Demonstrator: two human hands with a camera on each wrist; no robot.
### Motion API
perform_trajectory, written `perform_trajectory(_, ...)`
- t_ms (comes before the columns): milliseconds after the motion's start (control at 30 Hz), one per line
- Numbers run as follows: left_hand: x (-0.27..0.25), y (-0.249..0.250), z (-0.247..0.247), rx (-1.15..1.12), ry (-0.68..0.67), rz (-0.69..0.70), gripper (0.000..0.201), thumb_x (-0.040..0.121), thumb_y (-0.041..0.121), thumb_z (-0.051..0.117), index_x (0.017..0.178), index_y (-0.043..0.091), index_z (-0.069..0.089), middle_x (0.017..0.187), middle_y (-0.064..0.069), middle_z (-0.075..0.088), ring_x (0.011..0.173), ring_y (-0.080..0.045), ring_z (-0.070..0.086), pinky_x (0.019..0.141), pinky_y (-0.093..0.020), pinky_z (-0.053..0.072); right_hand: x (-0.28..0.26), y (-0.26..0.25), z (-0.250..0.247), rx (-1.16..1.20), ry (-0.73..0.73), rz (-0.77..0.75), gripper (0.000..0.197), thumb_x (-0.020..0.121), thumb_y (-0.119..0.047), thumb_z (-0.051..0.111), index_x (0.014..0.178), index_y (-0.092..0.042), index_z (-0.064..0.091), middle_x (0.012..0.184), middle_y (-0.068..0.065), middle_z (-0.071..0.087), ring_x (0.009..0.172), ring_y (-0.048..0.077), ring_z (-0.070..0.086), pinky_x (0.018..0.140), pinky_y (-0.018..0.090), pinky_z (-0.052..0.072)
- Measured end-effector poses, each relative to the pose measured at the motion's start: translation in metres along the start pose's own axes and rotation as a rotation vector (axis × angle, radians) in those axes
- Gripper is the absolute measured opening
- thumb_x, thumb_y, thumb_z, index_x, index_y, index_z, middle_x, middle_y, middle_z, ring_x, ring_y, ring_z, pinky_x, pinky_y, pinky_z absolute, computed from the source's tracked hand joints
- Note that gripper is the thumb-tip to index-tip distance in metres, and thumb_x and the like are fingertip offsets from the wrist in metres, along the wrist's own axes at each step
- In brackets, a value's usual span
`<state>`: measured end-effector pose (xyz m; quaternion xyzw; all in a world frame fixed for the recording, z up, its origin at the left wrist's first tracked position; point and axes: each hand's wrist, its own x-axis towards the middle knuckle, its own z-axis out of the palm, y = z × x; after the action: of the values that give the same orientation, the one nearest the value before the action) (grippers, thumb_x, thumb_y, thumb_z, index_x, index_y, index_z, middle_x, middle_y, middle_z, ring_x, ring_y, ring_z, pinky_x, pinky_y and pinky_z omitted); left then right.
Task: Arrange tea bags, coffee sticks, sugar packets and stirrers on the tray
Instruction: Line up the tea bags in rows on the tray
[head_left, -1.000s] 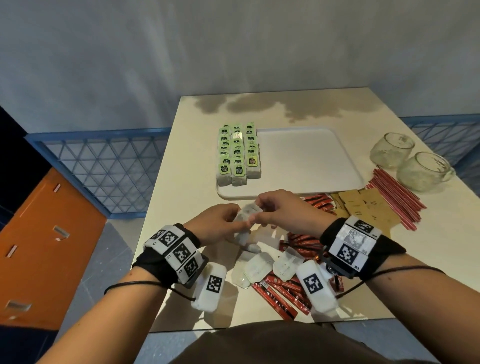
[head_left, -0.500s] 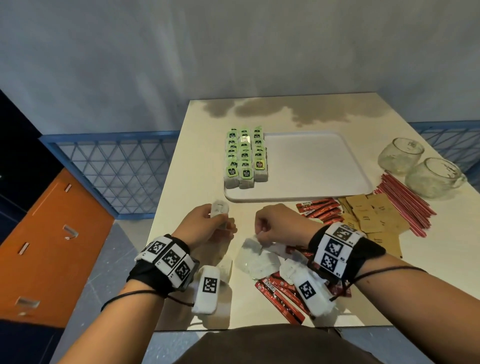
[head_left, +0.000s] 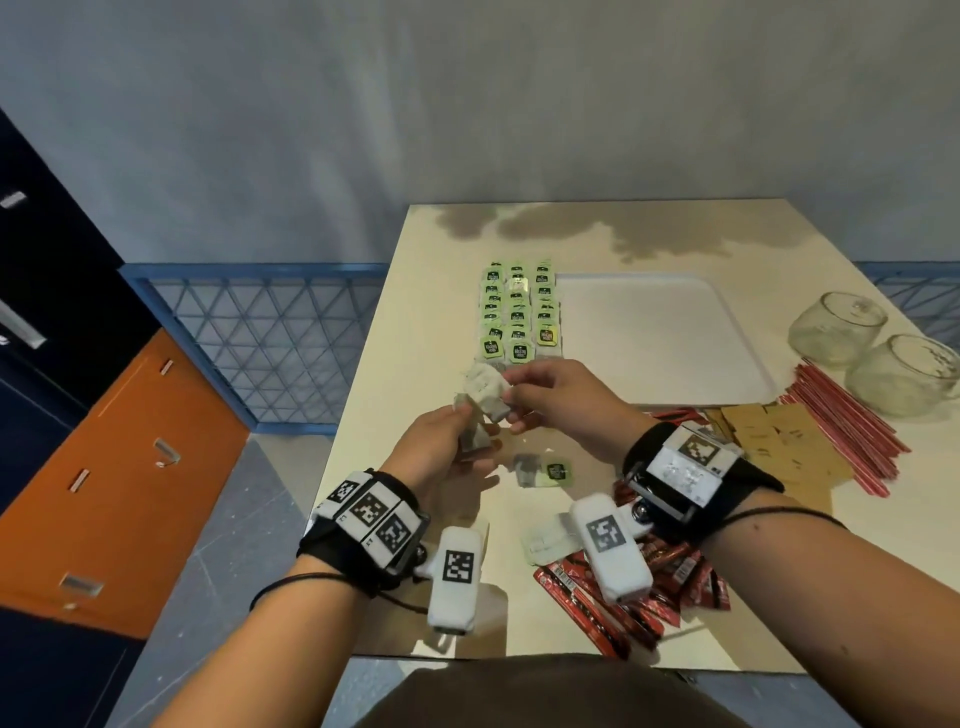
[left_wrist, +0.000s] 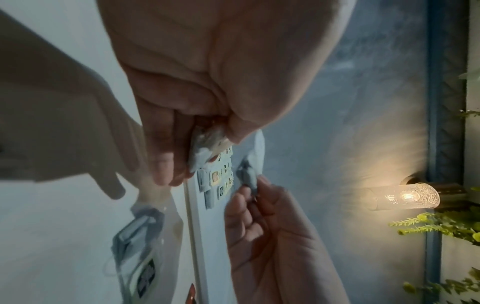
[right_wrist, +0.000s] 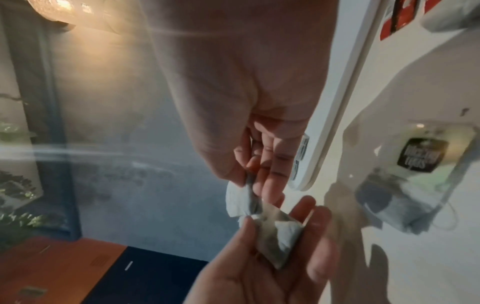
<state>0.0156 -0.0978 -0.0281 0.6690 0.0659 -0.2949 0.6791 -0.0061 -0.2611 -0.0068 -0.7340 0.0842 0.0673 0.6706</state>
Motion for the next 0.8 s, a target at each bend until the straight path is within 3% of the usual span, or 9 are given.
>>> perform_trajectory(100, 0.003, 0.003, -0.002, -0.026, -0.016, 0.054, 0.032, 0.105, 0.028, 0.041, 0.117, 0.01, 0.065, 0.112, -0.021, 0.07, 0.089, -0.03, 0.07, 0.074, -0.041, 0.06, 0.0, 0.003, 0.006, -0.046, -0.013, 0.064, 0.018, 0.094, 0.001, 0.056, 0.111, 0.006, 0.06, 0.077, 0.016, 0.061, 0.062, 0.02, 0.061, 0.062, 0.027, 0.058)
perform_trajectory(200, 0.003, 0.002, -0.005, -0.035, -0.141, 0.084, 0.038, 0.106, 0.033, 0.037, 0.124, 0.013, 0.064, 0.123, -0.02, 0.066, 0.105, -0.029, 0.065, 0.099, -0.047, 0.051, -0.002, 0.004, 0.01, -0.036, -0.045, 0.091, 0.01, 0.094, -0.003, 0.058, 0.104, 0.0, 0.058, 0.073, 0.012, 0.061, 0.058, 0.019, 0.063, 0.061, 0.029, 0.058)
perform_trajectory(267, 0.001, 0.001, -0.009, 0.091, -0.195, 0.134, 0.036, 0.105, 0.038, 0.037, 0.123, 0.023, 0.064, 0.126, -0.012, 0.066, 0.113, -0.022, 0.063, 0.105, -0.045, 0.046, -0.003, 0.004, 0.011, -0.064, -0.08, 0.086, 0.007, 0.096, -0.003, 0.056, 0.098, 0.001, 0.061, 0.073, 0.01, 0.06, 0.058, 0.017, 0.061, 0.059, 0.027, 0.057)
perform_trajectory(333, -0.002, 0.001, -0.015, 0.338, -0.209, 0.18, 0.034, 0.103, 0.045, 0.037, 0.122, 0.031, 0.062, 0.126, -0.001, 0.066, 0.116, -0.019, 0.061, 0.104, -0.04, 0.046, -0.003, 0.006, 0.009, -0.141, -0.082, 0.089, 0.013, 0.095, -0.005, 0.057, 0.1, 0.005, 0.063, 0.076, 0.011, 0.061, 0.062, 0.019, 0.061, 0.059, 0.027, 0.055)
perform_trajectory(400, -0.003, 0.0, -0.024, 0.689, -0.17, 0.218, 0.042, 0.098, 0.052, 0.042, 0.123, 0.024, 0.06, 0.123, 0.002, 0.065, 0.111, -0.017, 0.06, 0.097, -0.034, 0.046, -0.004, 0.009, 0.002, -0.229, -0.058, 0.09, 0.012, 0.093, -0.009, 0.06, 0.094, 0.002, 0.065, 0.078, 0.011, 0.063, 0.068, 0.024, 0.061, 0.061, 0.031, 0.052)
perform_trajectory(533, -0.003, -0.008, -0.041, 1.205, -0.167, 0.203, 0.062, 0.067, 0.057, 0.081, 0.115, 0.025, 0.057, 0.108, 0.007, 0.055, 0.095, -0.01, 0.054, 0.08, -0.024, 0.044, -0.004, 0.014, -0.012, -0.277, 0.02, 0.103, 0.011, 0.091, -0.013, 0.062, 0.083, -0.007, 0.064, 0.075, 0.008, 0.063, 0.068, 0.024, 0.058, 0.057, 0.03, 0.048)
perform_trajectory(600, -0.004, -0.011, -0.039, 1.347, -0.224, 0.142, 0.069, 0.059, 0.047, 0.09, 0.116, 0.031, 0.054, 0.111, 0.007, 0.048, 0.098, -0.011, 0.051, 0.083, -0.025, 0.044, -0.004, 0.016, -0.016, -0.286, 0.046, 0.105, 0.011, 0.091, -0.014, 0.062, 0.082, -0.008, 0.063, 0.076, 0.008, 0.063, 0.068, 0.024, 0.057, 0.055, 0.029, 0.046)
perform_trajectory(667, -0.002, -0.01, -0.037, 1.415, -0.216, 0.137, 0.06, 0.059, 0.039, 0.09, 0.109, 0.032, 0.058, 0.11, 0.008, 0.048, 0.099, -0.013, 0.053, 0.087, -0.029, 0.047, -0.004, 0.018, -0.018, -0.285, 0.048, 0.105, 0.011, 0.09, -0.015, 0.062, 0.082, -0.008, 0.063, 0.077, 0.009, 0.062, 0.068, 0.024, 0.057, 0.056, 0.029, 0.047)
perform_trajectory(800, 0.006, -0.007, -0.038, 1.394, -0.147, 0.125, 0.036, 0.058, 0.037, 0.09, 0.081, 0.029, 0.064, 0.087, 0.014, 0.061, 0.083, -0.007, 0.059, 0.073, -0.024, 0.049, -0.006, 0.019, -0.021, -0.293, 0.047, 0.087, 0.012, 0.091, -0.017, 0.063, 0.083, -0.009, 0.064, 0.077, 0.008, 0.062, 0.069, 0.022, 0.058, 0.058, 0.03, 0.048)
